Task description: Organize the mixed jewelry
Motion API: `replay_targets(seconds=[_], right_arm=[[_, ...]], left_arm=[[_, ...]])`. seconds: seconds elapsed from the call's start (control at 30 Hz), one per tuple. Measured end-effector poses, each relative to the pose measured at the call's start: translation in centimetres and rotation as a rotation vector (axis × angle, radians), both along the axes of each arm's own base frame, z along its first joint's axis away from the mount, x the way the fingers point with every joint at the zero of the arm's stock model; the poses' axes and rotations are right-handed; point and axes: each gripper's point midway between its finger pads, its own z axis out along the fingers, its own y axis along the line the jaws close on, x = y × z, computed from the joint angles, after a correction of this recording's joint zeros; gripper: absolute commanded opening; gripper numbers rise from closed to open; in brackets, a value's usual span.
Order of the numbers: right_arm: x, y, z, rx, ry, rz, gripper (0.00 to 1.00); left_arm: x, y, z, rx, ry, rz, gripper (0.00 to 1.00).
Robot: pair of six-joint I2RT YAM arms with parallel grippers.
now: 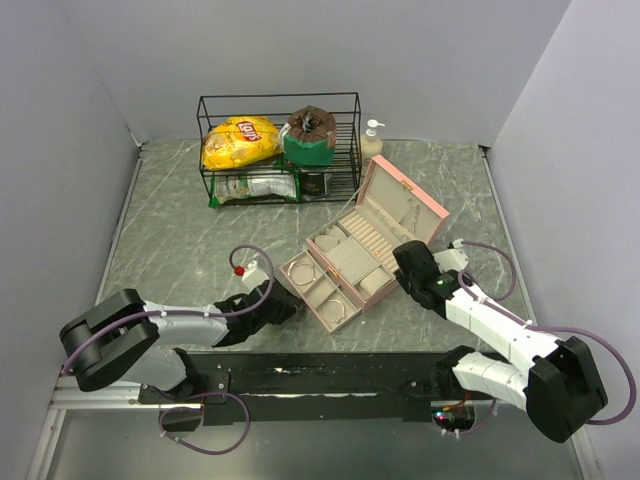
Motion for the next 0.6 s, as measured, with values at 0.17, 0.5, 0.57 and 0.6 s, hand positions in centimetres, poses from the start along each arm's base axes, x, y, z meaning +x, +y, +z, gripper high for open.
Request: replay_targets(seconds=[0.17, 0.5, 0.57, 0.6], right_arm=[[0.0, 0.0, 0.0, 0.0, 0.0, 0.0, 0.0], [0.0, 0.0, 0.0, -0.001, 0.0, 0.002, 0.0], [0.0, 0.0, 0.0, -0.003, 0.001, 0.003, 0.0], [0.0, 0.0, 0.0, -0.004, 0.002, 0.005, 0.0]], left_arm=[[0.0, -0.2, 0.0, -0.001, 0.001, -0.012, 0.27], [0.1, -0.6, -0.1, 0.012, 0.004, -0.033, 0.31], [0.1, -0.9, -0.2, 0.02, 0.006, -0.048, 0.32], [0.2, -1.1, -0.2, 0.019, 0.006, -0.051, 0.34]])
